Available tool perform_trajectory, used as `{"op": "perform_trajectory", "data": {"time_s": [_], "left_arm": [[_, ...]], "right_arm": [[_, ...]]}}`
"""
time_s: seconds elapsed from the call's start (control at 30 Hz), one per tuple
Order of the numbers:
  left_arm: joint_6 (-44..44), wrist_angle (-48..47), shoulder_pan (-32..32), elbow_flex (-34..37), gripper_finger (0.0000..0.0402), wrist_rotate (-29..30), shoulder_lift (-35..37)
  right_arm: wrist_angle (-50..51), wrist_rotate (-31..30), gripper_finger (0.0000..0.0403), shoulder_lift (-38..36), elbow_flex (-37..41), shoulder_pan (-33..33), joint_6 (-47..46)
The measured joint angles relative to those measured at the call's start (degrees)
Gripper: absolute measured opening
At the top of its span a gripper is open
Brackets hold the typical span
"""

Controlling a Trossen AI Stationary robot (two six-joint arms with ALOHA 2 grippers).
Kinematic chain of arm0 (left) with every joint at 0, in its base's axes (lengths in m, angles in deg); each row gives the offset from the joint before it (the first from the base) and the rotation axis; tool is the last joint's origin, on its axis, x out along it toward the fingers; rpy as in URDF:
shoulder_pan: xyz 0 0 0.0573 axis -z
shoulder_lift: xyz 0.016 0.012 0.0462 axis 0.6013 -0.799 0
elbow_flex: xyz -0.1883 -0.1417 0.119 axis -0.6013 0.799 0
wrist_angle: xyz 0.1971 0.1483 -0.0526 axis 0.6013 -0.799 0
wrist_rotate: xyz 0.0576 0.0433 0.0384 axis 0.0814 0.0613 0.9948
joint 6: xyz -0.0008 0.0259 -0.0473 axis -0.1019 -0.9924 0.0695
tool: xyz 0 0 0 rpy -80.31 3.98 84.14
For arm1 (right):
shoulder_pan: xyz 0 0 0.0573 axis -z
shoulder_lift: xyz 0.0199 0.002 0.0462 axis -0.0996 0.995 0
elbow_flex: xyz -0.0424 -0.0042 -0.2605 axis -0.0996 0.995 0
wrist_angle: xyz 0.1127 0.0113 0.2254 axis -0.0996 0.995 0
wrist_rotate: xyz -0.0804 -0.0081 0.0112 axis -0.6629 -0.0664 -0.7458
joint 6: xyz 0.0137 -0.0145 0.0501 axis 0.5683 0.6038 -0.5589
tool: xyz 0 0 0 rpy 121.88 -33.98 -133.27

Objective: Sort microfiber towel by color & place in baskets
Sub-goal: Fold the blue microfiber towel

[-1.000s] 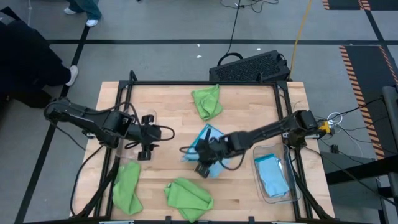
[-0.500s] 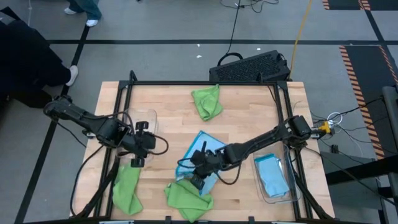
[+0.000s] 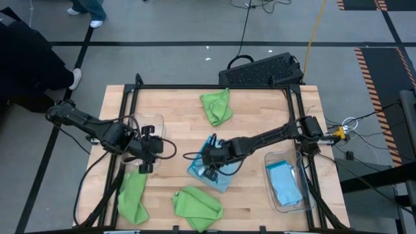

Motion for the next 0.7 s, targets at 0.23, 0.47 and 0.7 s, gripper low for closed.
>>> {"op": "perform_trajectory", "data": {"time_s": [0.23, 0.47, 0.7], "left_arm": [[-0.51, -0.05, -0.98, 0.00, 0.0189, 0.02, 0.00], [-0.68, -0.19, -2.39, 0.00, 0.0188, 0.09, 0.00], [-0.04, -0.64, -2.53, 0.00, 0.0189, 0.09, 0.00]], "right_arm": [[6.66, -5.28, 0.0003, 0.00, 0.00, 1.75, 1.58], [8.50, -5.28, 0.0003, -0.02, 2.11, 2.88, 4.50], [3.59, -5.29, 0.0003, -0.02, 9.09, 3.44, 1.18]]}}
